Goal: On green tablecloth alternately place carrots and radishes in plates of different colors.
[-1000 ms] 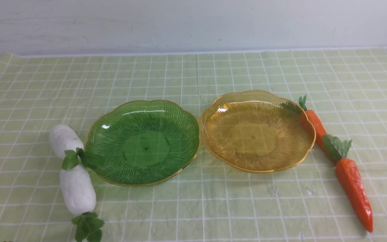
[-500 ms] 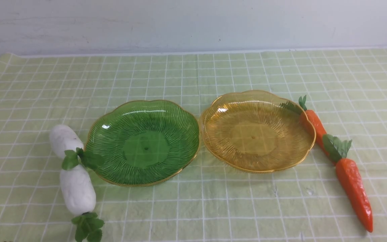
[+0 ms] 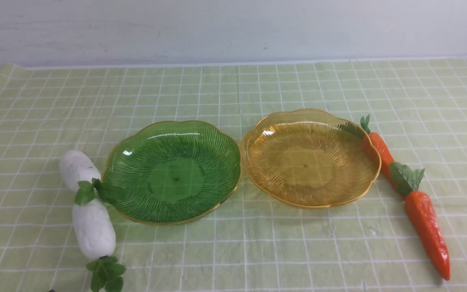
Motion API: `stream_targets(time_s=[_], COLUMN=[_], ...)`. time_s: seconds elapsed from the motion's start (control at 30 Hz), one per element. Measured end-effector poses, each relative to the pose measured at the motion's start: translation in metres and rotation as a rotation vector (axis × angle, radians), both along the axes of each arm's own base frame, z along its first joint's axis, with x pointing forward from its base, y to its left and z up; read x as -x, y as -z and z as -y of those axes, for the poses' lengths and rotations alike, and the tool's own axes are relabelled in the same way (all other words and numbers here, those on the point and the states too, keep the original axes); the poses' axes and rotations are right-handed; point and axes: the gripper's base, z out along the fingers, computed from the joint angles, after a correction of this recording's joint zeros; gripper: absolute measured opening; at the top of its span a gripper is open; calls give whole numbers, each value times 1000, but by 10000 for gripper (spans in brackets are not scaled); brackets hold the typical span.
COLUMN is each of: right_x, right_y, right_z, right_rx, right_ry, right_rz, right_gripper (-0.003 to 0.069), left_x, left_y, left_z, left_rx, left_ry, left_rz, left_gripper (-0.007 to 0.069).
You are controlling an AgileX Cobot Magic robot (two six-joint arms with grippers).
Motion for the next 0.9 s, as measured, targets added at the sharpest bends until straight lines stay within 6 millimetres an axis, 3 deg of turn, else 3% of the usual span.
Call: stream_targets(time_s=[0.07,0.17,0.33,0.4,0.43,0.47,0.53,0.57,0.7,0.77,0.83,0.9], right_x=[0,0,0,0,2,2,4,3,-18,-33,-61,-77], right_y=[-1,-2,-6,-7,-17,-19,-39,-59,-78,-76,-65,-57], right_z=[0,0,2,2,2,2,2,0,-6,-9,-12,-12], right_rx=[-176,-299,-375,-371,-323,-309,-220,-90,161,238,344,349], right_ry=[-5,-9,3,5,-1,-1,-4,-6,-54,-92,-162,-175], right_rz=[1,-4,36,42,70,76,112,119,-77,-234,-546,-686], right_gripper=[15,15,15,15,15,15,15,15,15,15,15,18], left_x=[-1,-2,-2,-1,2,2,4,4,-8,-16,-31,-40], left_y=[-4,-7,-11,-15,-32,-34,-50,-60,-71,-69,-63,-60], left_z=[0,-2,-1,0,1,1,2,4,12,16,21,22], left_rx=[66,102,176,169,133,129,83,38,-116,-169,-258,-289], left_ry=[-16,-39,-40,-31,-5,-3,22,46,159,228,349,392], left_rz=[22,50,58,68,124,131,172,177,63,-44,-241,-331], left_gripper=[-8,-8,-8,-8,-8,-8,-8,-8,-8,-8,-8,-6])
